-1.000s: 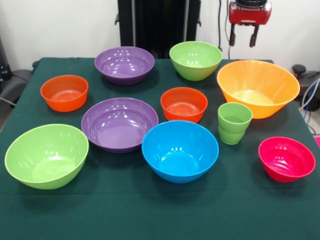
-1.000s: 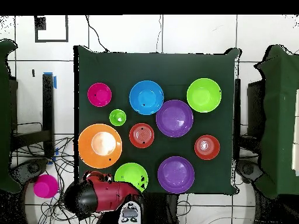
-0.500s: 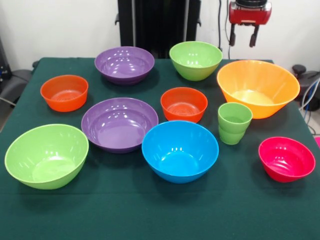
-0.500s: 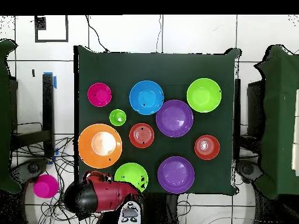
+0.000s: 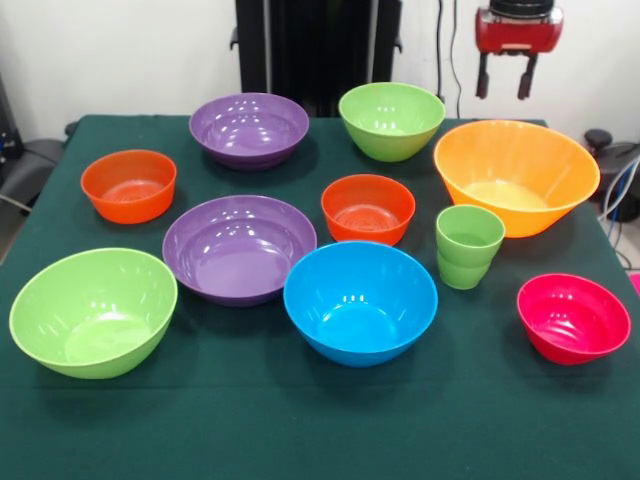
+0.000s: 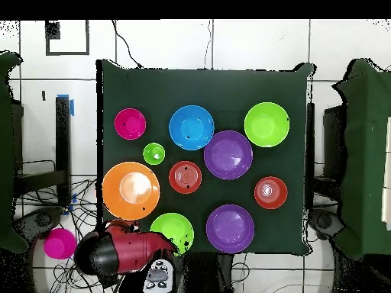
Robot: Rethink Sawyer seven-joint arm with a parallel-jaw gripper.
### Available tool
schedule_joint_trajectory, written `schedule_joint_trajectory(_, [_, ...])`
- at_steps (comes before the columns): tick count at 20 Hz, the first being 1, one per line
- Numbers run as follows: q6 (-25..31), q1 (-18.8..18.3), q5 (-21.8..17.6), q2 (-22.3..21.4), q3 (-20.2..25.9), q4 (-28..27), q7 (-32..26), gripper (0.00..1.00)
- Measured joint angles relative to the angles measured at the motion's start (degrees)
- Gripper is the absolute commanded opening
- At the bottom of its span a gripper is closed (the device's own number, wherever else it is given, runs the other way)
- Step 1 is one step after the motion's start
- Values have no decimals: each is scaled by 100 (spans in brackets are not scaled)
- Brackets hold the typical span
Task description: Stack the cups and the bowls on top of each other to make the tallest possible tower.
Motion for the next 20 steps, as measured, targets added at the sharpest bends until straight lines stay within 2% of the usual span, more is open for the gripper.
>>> schedule_joint_trajectory(4, [0, 137, 22, 1, 12, -122, 0, 100])
schedule_joint_trajectory(12, [75, 158, 21, 14, 137, -274, 0, 100])
schedule_joint_trajectory(20, [78, 314, 66, 299, 201, -639, 0, 100])
